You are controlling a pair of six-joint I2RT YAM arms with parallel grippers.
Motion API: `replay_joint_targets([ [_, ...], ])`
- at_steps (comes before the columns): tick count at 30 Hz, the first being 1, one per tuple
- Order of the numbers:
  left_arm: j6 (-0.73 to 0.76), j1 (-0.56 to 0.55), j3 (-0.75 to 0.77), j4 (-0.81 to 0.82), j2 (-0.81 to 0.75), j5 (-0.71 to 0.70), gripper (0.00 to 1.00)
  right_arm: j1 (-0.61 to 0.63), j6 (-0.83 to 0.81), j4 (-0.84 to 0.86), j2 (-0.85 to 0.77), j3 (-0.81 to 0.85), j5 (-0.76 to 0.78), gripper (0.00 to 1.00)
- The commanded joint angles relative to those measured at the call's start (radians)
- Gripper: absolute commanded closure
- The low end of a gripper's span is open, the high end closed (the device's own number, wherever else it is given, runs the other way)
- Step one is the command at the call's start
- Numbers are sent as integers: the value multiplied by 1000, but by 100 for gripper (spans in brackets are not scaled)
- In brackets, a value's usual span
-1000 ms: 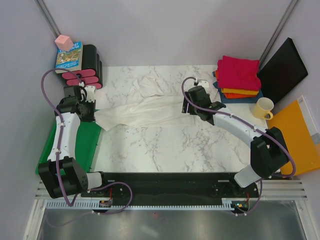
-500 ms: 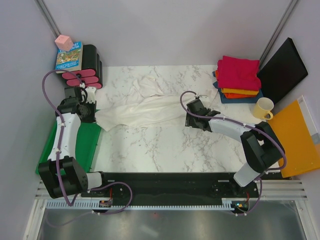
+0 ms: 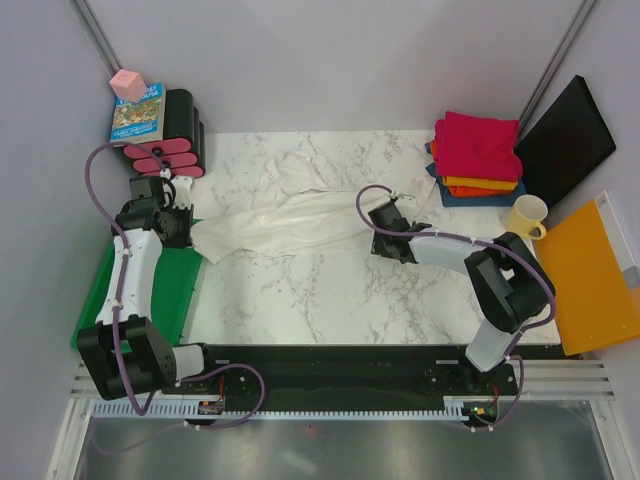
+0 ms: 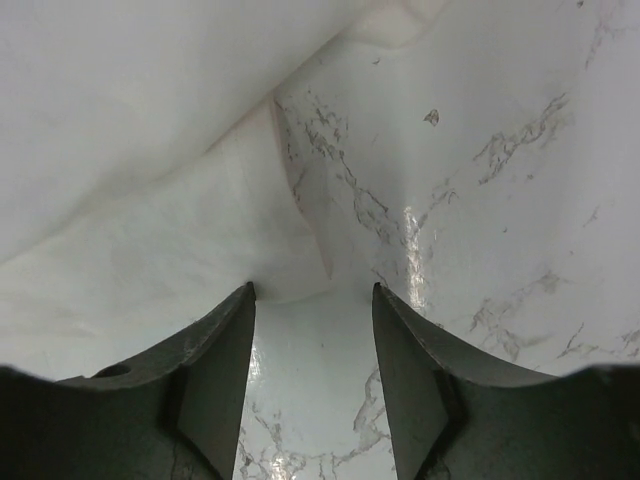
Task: Fold and stack the t-shirts
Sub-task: Flatten out the tshirt
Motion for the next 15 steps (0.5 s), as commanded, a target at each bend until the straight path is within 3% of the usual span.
replay_joint_targets([
  [1,-5,0,-7,23,-36,19,98,5,40,49,13,-21,9,39],
  [5,-10,0,-5,25,-34,28,98,5,32,51,31,8,0,39],
  [9,-8,0,-7,25,-30,27,98,4,32,39,83,35,-25,46],
  [12,-5,0,-13,26,-33,19,98,2,45,22,122,45,-45,53],
  [15,2,0,-21,28,-37,13,98,2,55,14,128,35,-57,72],
])
